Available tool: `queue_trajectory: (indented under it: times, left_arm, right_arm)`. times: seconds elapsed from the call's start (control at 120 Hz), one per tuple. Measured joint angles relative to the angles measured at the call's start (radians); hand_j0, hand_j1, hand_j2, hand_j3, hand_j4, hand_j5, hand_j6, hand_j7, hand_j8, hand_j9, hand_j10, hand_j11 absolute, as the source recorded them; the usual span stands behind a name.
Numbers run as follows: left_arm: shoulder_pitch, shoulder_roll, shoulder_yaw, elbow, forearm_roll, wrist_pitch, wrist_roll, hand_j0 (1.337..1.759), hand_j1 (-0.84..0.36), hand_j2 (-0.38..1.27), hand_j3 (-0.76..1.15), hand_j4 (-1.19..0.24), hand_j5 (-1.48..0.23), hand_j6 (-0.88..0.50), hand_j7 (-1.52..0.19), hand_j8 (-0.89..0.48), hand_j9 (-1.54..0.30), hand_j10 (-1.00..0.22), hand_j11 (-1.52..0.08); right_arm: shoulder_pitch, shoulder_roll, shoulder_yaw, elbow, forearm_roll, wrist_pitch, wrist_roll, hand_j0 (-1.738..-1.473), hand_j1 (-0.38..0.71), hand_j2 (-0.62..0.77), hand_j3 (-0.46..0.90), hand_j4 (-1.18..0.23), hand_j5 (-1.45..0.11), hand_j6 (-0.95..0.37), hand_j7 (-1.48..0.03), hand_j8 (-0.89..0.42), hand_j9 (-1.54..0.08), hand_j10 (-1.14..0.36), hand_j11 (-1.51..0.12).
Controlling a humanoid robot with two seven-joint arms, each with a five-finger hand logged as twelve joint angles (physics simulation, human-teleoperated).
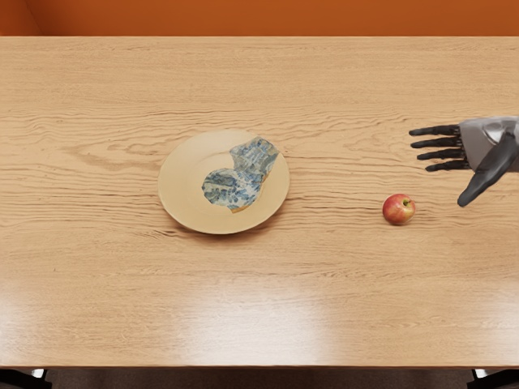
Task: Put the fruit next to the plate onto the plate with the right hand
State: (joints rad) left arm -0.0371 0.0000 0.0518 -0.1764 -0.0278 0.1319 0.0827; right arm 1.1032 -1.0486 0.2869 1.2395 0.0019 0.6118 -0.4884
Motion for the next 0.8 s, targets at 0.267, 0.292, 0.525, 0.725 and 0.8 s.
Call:
queue_trajectory:
  times: [0.267, 0.292, 0.525, 0.725, 0.8]
  left_arm:
    - [0.000, 0.000, 0.000, 0.000, 0.000, 0.000, 0.000, 1.658, 0.34, 0.00, 0.00, -0.01, -0.01, -0.01, -0.01, -0.01, -0.01, -0.01, -0.01]
    - [0.000, 0.000, 0.000, 0.000, 0.000, 0.000, 0.000, 1.658, 0.34, 0.00, 0.00, -0.01, -0.01, -0.01, -0.01, -0.01, -0.01, -0.01, -0.01]
    - [-0.001, 0.000, 0.000, 0.000, 0.000, 0.000, 0.000, 1.658, 0.34, 0.00, 0.00, -0.01, -0.01, -0.01, -0.01, -0.01, -0.01, -0.01, -0.01]
    - [0.000, 0.000, 0.000, 0.000, 0.000, 0.000, 0.000, 1.658, 0.34, 0.00, 0.00, -0.01, -0.01, -0.01, -0.01, -0.01, -0.01, -0.01, -0.01]
    - [0.000, 0.000, 0.000, 0.000, 0.000, 0.000, 0.000, 1.658, 0.34, 0.00, 0.00, -0.01, -0.01, -0.01, -0.01, -0.01, -0.01, -0.01, -0.01]
  right_arm:
    - [0.053, 0.054, 0.042, -0.041, -0.367, -0.083, -0.071, -1.658, -0.35, 0.00, 0.00, 0.00, 0.00, 0.00, 0.00, 0.00, 0.00, 0.00, 0.00]
    - [0.049, 0.064, 0.047, -0.031, -0.443, -0.118, -0.028, -1.658, -0.35, 0.00, 0.00, 0.00, 0.00, 0.00, 0.00, 0.00, 0.00, 0.00, 0.00]
    - [-0.136, 0.058, 0.060, 0.194, -0.759, -0.479, 0.184, -1.658, -0.35, 0.00, 0.00, 0.00, 0.00, -0.01, 0.00, -0.01, 0.00, 0.00, 0.00]
    - [-0.255, 0.091, 0.067, 0.247, -0.788, -0.617, 0.207, -1.658, -0.35, 0.00, 0.00, -0.01, 0.00, -0.01, 0.00, -0.01, 0.00, 0.00, 0.00]
    - [-0.278, 0.116, 0.068, 0.252, -0.791, -0.688, 0.209, -1.658, -0.35, 0.00, 0.00, -0.01, 0.00, -0.01, 0.00, -0.01, 0.00, 0.00, 0.00]
